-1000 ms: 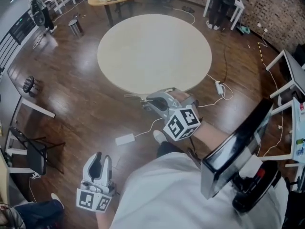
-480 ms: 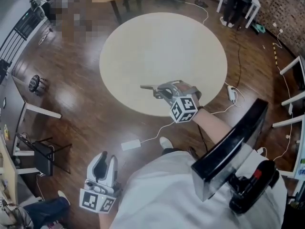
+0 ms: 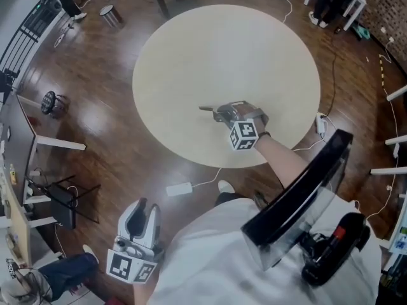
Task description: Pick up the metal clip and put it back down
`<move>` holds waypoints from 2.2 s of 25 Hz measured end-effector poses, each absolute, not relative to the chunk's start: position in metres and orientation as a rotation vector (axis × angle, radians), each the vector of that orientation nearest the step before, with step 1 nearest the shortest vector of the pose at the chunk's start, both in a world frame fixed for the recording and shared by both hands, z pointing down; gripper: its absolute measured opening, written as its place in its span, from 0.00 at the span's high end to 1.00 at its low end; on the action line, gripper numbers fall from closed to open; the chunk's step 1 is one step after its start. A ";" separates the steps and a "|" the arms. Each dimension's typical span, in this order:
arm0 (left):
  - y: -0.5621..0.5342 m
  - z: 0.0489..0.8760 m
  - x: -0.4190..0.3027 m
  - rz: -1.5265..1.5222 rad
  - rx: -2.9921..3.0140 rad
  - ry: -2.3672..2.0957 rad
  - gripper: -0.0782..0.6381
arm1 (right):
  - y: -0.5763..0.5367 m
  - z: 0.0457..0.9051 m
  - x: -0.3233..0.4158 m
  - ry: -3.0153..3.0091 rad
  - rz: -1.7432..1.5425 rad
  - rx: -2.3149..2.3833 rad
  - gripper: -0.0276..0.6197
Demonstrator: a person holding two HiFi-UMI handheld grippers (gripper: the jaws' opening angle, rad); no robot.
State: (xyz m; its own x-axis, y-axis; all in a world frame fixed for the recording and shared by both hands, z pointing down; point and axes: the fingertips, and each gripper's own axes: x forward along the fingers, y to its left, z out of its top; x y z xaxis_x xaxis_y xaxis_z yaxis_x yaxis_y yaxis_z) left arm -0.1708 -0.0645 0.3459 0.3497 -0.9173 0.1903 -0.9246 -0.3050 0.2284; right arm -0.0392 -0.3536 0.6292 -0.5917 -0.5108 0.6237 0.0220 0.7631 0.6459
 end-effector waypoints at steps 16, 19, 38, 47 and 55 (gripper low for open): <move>-0.071 0.344 -0.175 0.009 2.262 -1.660 0.74 | -0.336 0.681 -0.049 -2.133 -0.698 0.236 0.78; -0.067 0.341 -0.178 0.007 2.266 -1.673 0.74 | -0.337 0.671 -0.051 -2.163 -0.681 0.251 0.71; 0.046 0.347 -0.191 -0.061 2.470 -1.553 0.74 | -0.185 0.495 -0.054 -2.382 -0.639 0.575 0.69; 0.125 0.350 -0.202 -0.049 2.536 -1.485 0.74 | -0.026 0.418 -0.069 -2.573 -0.504 0.601 0.69; 0.150 0.352 -0.197 -0.079 2.567 -1.414 0.74 | 0.051 0.365 -0.070 -2.602 -0.548 0.582 0.70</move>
